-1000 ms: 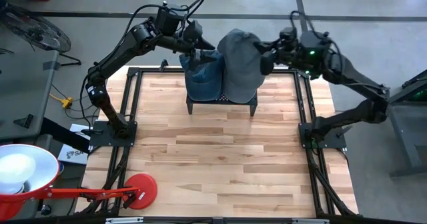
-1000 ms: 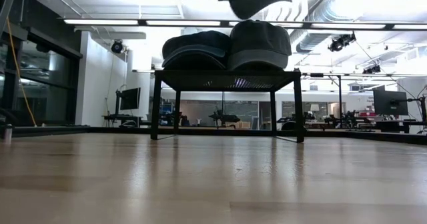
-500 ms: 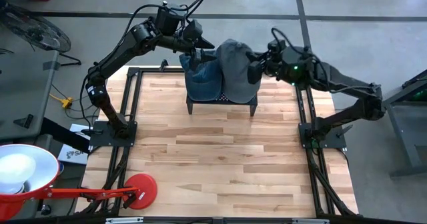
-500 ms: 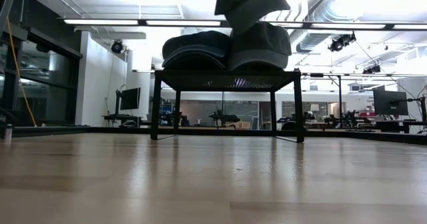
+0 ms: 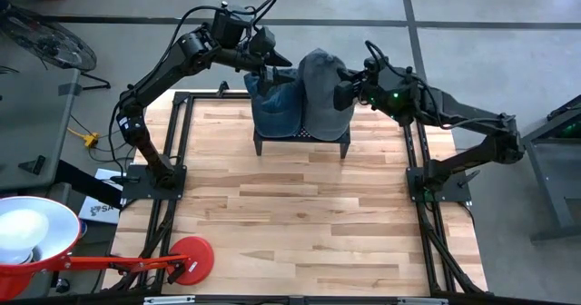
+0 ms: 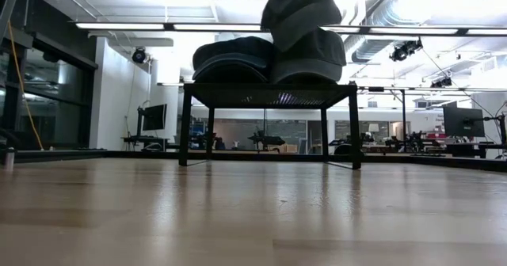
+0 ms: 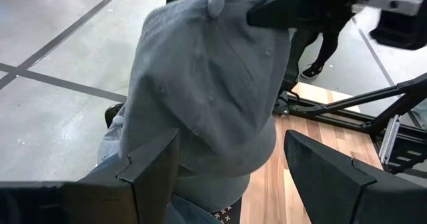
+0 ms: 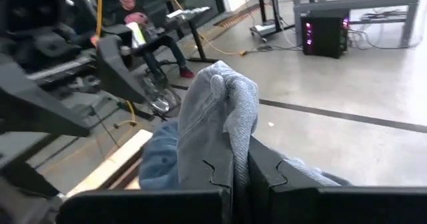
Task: Pick & Place hat
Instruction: Stack the gray cap on top of the stacked gray caps on the shelf
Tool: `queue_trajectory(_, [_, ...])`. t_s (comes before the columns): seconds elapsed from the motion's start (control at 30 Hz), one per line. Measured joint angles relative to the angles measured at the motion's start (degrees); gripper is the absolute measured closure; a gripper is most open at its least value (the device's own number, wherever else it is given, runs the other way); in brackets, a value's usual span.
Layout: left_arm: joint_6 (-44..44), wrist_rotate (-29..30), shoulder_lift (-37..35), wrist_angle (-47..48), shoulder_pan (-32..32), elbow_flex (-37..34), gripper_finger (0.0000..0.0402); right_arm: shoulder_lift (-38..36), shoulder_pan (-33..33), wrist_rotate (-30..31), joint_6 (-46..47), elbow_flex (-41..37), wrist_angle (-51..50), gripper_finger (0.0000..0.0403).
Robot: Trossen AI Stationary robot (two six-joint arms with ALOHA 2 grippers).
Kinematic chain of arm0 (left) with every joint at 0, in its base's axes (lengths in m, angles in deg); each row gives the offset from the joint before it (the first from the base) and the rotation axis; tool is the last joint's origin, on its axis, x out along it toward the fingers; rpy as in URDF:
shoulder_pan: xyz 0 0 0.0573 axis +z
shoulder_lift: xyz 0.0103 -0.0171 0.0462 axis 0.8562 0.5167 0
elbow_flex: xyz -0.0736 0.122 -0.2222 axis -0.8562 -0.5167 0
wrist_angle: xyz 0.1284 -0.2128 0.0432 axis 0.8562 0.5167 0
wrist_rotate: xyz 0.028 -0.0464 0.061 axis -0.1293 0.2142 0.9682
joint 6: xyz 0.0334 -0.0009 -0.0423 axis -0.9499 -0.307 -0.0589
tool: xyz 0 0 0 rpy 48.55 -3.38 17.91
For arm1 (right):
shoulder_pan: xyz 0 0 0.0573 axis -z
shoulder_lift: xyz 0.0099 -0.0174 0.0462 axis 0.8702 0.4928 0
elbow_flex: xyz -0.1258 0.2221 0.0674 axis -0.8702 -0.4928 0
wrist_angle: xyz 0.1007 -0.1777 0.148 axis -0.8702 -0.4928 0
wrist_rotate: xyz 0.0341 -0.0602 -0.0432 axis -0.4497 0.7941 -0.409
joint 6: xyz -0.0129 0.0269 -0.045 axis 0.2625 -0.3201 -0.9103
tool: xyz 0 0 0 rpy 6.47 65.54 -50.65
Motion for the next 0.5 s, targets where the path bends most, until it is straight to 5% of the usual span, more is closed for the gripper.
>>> queue_trajectory(0.5, [0.2, -0.2, 0.0, -0.2, 0.0, 0.0, 0.0136, 0.4, 4.9, -2.8, 5.7, 0.0, -8.1, 0.04])
